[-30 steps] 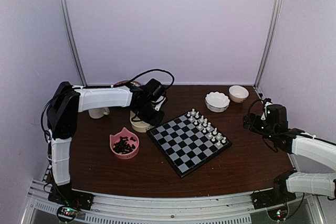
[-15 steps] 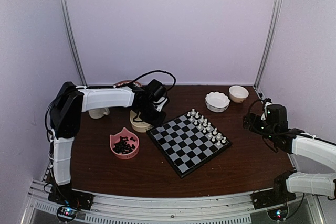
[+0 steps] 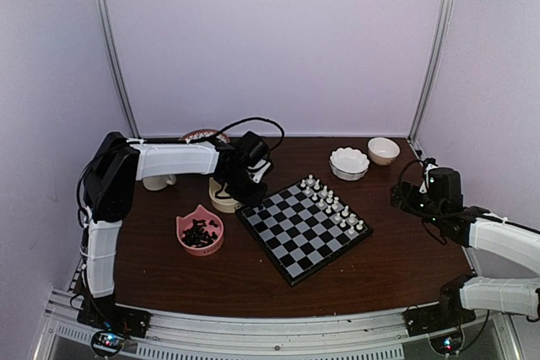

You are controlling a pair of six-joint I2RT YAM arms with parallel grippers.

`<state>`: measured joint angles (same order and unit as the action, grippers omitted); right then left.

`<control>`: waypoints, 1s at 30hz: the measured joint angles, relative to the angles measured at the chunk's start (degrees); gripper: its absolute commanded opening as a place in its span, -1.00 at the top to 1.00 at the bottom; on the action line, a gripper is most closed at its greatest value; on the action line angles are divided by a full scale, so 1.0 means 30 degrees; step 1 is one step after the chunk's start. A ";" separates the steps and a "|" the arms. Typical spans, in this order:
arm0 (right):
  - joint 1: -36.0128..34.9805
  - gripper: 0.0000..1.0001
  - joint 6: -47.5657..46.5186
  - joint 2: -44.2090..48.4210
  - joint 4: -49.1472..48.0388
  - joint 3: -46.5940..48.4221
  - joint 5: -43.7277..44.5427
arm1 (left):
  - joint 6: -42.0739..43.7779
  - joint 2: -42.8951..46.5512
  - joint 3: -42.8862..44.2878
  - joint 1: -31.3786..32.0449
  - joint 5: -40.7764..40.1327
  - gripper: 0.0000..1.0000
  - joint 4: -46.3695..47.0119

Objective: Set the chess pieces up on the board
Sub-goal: Place the pawn at h7.

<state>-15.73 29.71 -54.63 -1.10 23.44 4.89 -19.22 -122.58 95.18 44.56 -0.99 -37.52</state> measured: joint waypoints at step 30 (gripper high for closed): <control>0.0000 -0.91 0.0000 0.0036 0.0000 0.0000 -0.0051 | 0.0386 0.2200 -0.2361 0.0022 -0.0612 -0.06 0.1304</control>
<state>-15.73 29.71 -54.52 -1.10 23.44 4.73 -18.06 -115.98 88.09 44.62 -2.83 -33.61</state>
